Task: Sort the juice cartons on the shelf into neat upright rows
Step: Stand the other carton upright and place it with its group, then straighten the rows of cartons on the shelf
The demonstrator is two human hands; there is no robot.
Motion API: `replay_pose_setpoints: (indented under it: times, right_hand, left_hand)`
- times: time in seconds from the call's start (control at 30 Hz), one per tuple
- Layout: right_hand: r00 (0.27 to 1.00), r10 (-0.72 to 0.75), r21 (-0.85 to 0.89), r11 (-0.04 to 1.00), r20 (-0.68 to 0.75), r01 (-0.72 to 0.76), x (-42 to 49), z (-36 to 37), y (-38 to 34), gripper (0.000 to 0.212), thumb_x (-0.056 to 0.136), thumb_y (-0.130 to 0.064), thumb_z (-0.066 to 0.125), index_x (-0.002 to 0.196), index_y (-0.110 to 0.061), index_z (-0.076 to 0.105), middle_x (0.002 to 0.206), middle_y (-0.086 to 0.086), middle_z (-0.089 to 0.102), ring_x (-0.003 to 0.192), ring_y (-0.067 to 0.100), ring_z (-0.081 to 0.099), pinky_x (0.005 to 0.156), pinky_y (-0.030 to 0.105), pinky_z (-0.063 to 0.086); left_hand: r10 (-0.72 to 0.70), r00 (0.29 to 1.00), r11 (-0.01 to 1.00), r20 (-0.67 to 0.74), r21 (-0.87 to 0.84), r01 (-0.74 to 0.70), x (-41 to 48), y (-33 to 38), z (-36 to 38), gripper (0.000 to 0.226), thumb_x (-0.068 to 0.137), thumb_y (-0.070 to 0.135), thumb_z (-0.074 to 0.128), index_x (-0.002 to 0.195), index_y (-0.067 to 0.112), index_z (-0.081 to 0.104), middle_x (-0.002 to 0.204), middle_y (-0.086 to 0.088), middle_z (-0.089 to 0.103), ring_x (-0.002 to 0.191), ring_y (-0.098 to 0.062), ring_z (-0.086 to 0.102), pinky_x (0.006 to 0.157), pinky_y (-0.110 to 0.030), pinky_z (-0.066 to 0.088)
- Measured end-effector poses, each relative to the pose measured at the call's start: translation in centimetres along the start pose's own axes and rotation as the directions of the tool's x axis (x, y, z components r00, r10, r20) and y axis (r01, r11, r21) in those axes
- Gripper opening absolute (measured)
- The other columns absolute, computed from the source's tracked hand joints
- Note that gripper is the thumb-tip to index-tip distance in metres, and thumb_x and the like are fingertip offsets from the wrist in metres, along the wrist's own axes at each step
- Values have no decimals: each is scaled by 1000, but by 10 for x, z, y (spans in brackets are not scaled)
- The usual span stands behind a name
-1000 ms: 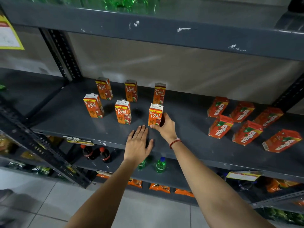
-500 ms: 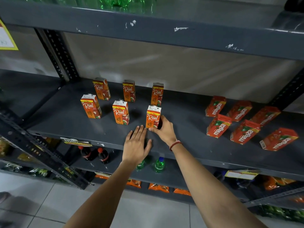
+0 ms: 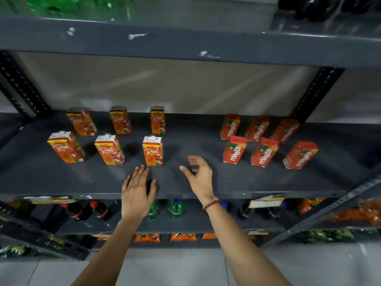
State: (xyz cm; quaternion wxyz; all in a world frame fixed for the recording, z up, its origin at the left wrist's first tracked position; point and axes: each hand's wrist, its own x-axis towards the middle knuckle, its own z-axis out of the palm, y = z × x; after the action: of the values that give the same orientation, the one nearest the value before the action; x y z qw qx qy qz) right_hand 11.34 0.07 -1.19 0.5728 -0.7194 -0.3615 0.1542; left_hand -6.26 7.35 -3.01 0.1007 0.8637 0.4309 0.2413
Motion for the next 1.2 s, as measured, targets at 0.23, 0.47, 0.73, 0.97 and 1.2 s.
replay_pose_setpoints:
  times: [0.23,0.47,0.73,0.97,1.2]
  right_hand:
    - [858,96,22,995,-505,-99,-10,-117,36,21,79,-17,71,93,-19,56,96,14,62,84,31,63,73,37,55]
    - [843,191,-153,940,-503,-305,19,-162,53,75,70,-24,80,128,2,41,123,22,48,117,37,46,101,46,39]
    - [875,167,-253,917,-455,-307,47,-164,55,66,66,-26,81,117,0,48,116,19,56,114,33,46,98,37,36]
    - [868,159,-272,910,-471,-314,49,-165,58,50,66,-18,79,104,0,52,107,19,60,106,33,51,92,36,41]
    - [883,174,-262,914,-437,-309,43,-169,57,43,67,-14,76,100,0,52,102,18,63,100,32,51,84,35,44]
  left_hand:
    - [199,980,955,25,-231,-188,-1,108,35,44,91,27,49,130,7,50,139,-12,49,126,-29,47,98,-46,41]
    - [40,986,942,160,-336,17,31,200,76,76,87,42,58,144,5,22,148,-16,35,136,-28,31,107,-42,30]
    - [-158,984,926,80,-334,176,53,230,106,77,80,42,66,137,2,35,135,-18,51,131,-27,39,111,-43,20]
    - [-322,946,885,19,-349,309,60,241,109,35,71,36,73,89,9,59,87,-9,71,86,-26,66,107,-39,31]
    - [-360,933,868,-4,-368,334,49,249,107,32,73,36,71,86,10,57,78,-8,69,75,-26,66,107,-38,31]
